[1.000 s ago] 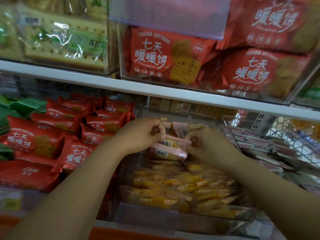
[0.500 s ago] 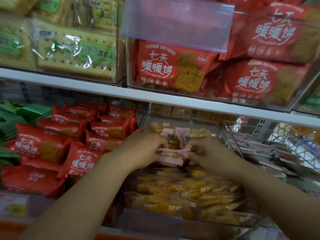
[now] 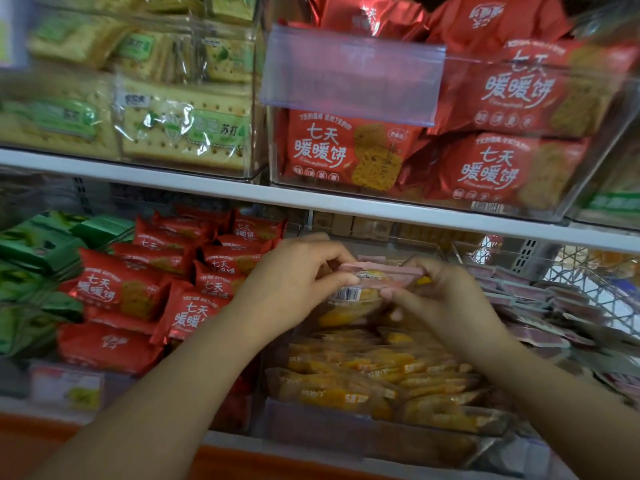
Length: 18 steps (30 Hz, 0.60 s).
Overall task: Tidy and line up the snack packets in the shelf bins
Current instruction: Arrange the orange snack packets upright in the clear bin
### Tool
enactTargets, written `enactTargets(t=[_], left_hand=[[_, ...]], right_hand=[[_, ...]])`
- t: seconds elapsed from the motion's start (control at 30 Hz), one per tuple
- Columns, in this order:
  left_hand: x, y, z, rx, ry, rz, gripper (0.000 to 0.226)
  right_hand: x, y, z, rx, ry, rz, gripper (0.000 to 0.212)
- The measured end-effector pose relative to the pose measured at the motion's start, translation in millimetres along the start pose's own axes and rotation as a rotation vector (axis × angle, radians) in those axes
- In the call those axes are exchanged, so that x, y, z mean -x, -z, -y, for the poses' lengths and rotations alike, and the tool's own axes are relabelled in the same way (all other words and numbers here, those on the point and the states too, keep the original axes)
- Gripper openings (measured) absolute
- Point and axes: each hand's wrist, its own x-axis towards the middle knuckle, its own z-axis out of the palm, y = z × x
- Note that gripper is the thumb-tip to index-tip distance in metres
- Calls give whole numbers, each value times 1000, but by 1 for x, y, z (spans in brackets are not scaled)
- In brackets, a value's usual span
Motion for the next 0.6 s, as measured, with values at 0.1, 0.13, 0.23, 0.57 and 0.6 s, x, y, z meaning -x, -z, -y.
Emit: enactTargets(t=[0.1, 0.13, 0.23, 0.57, 0.6], left_hand=[[14, 13, -15, -86, 118, -17, 29], [19, 18, -21, -76, 210, 8, 35], [37, 29, -44, 381, 576, 81, 58], [69, 1, -78, 1327, 805, -153, 11], [69, -2, -78, 1411, 816, -209, 11]], right_hand=[[20, 1, 7, -56, 86, -107, 25], [26, 2, 7, -53, 111, -143, 22], [42, 7, 9, 31, 202, -194, 16], [76, 17, 34, 208, 516, -124, 9], [76, 18, 32, 237, 524, -83, 9]])
